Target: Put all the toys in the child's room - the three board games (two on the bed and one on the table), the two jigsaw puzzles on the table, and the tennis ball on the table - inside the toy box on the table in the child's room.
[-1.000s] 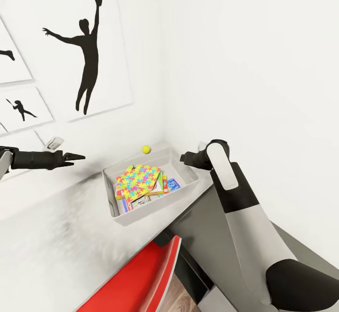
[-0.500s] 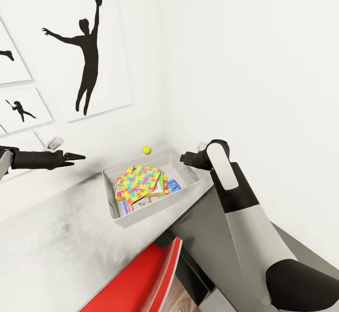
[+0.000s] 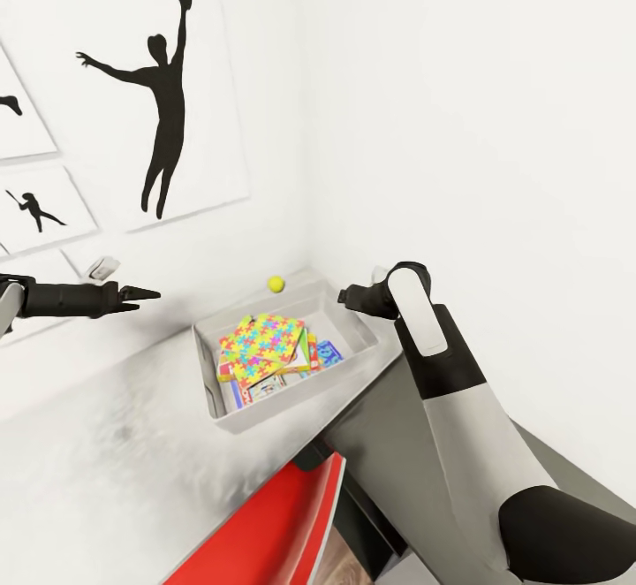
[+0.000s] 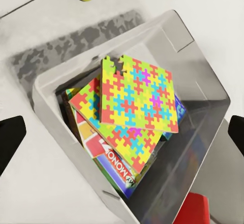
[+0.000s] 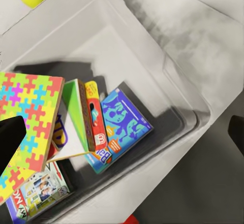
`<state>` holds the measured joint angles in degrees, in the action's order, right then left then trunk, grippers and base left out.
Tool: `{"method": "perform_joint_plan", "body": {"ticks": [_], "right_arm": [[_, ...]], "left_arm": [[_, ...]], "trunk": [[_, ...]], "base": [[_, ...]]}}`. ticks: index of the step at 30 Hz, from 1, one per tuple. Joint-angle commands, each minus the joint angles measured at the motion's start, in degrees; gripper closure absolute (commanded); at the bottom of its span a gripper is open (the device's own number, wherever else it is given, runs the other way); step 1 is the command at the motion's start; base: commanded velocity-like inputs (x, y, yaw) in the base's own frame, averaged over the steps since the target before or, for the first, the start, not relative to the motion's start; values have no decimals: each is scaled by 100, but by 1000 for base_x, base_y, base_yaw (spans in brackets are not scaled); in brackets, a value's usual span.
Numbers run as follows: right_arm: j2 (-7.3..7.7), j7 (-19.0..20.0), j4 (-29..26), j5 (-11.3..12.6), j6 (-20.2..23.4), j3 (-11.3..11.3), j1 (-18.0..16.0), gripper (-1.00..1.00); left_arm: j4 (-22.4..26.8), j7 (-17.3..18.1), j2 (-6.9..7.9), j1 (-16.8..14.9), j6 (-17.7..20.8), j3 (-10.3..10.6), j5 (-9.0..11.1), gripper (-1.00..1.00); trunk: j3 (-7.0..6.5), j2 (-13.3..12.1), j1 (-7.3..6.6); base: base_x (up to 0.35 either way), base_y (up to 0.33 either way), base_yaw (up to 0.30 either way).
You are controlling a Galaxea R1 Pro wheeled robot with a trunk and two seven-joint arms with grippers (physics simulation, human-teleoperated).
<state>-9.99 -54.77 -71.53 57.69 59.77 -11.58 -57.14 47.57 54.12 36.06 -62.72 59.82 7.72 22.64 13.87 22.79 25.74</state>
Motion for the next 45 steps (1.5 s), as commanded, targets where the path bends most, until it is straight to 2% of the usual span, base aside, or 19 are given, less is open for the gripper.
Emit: {"method": "perform_joint_plan", "body": {"ticks": [1,20,23,28,31,33,36,40,45], "right_arm": [[-1,-60,-3,50,23,-3,-7,-100],[-1,-40,87,39,23,-27,-10,-100],[-1,-59,256,32,23,-28,-20,-100],[-1,-99,794,11,10,-28,-117,-100],[-1,-110,990,-6,-18,-28,-198,-100],[-1,-120,1026,-14,-23,-30,-218,-100],[-1,-243,1066,-31,-23,-35,-290,-100],[-1,-489,1081,-30,4,-42,-450,-100],[-1,-775,1075,-23,23,-45,-581,-100]], "left_arm": [[-2,19,6,-9,18,17,3,-100],[-2,12,-27,-8,18,37,-17,-100],[-4,-8,-109,-9,18,47,-31,-100],[-26,-117,-358,-11,18,53,-46,-100],[-53,-456,-526,-12,14,52,-48,-100],[-68,-655,-584,-10,13,49,-45,-100],[-140,-1211,-725,-10,10,21,-39,-100],[-292,-1520,-769,-12,0,0,-33,-100],[-442,-1728,-794,-12,-18,-6,-32,-100]], "trunk": [[12,13,4],[12,13,4],[12,13,4],[12,13,4],[12,13,4],[12,13,4],[12,13,4],[12,13,4],[12,13,4]], "base": [[64,29,0],[6,3,0],[0,0,0],[0,0,0],[0,0,0],[0,0,0],[0,0,0],[0,0,0],[0,0,0]]}}
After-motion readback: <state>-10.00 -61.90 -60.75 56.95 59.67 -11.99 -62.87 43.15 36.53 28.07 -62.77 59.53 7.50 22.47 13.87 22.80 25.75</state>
